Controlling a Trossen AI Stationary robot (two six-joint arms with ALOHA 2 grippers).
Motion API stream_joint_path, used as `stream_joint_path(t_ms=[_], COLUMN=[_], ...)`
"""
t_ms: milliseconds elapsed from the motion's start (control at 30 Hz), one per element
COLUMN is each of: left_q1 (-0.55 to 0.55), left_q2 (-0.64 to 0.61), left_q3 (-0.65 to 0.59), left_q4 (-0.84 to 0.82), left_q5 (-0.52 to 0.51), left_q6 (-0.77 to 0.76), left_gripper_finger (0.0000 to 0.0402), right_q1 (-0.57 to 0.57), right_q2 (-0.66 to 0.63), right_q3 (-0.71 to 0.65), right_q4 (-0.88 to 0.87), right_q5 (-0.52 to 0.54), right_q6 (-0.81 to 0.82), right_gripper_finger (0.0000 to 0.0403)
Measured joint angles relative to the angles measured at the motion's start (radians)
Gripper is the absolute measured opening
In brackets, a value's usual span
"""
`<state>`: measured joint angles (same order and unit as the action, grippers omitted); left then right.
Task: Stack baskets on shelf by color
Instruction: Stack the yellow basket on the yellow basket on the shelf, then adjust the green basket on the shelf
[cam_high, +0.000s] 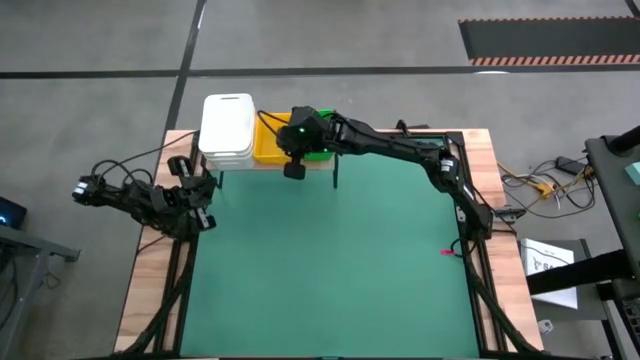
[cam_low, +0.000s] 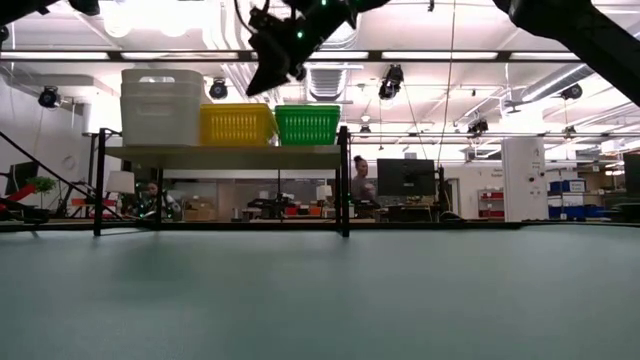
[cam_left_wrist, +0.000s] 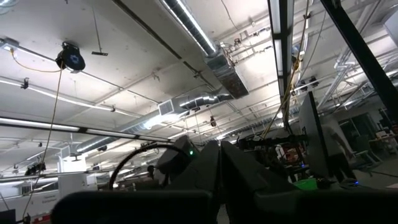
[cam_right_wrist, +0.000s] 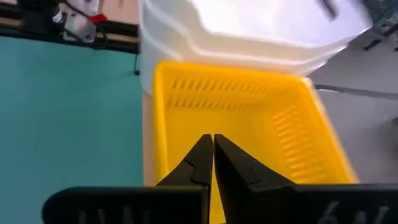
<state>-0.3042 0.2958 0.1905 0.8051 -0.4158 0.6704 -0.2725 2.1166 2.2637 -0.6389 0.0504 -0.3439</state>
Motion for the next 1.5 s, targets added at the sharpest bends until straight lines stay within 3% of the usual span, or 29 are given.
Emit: stream_joint_path(t_ms=[200, 400, 700, 967, 1133, 1500], left_q1=[0.0, 0.0, 0.0, 0.0, 0.0, 0.0], left_q2=[0.0, 0.0, 0.0, 0.001, 0.0, 0.0], left_q3=[0.0, 0.0, 0.0, 0.0, 0.0, 0.0], left_q4=[0.0, 0.0, 0.0, -0.001, -0.001, -0.001], left_q5=[0.0, 0.0, 0.0, 0.0, 0.0, 0.0], left_q6=[0.0, 0.0, 0.018, 0.018, 0.018, 0.019], left_gripper_finger=[0.0, 0.0, 0.0, 0.0, 0.0, 0.0], right_q1=[0.005, -0.013, -0.062, -0.048, -0.043, -0.037], right_q2=[-0.003, -0.043, -0.029, -0.032, -0.032, -0.033], right_q3=[0.094, 0.092, 0.088, 0.086, 0.086, 0.086], right_q4=[-0.097, -0.238, -0.438, -0.481, -0.506, -0.522], right_q5=[0.055, 0.109, 0.1, 0.091, 0.029, 0.028], right_q6=[-0.015, -0.015, 0.012, -0.008, -0.005, 0.007], right_gripper_finger=[0.0008, 0.0008, 0.0008, 0.0008, 0.0008, 0.0008])
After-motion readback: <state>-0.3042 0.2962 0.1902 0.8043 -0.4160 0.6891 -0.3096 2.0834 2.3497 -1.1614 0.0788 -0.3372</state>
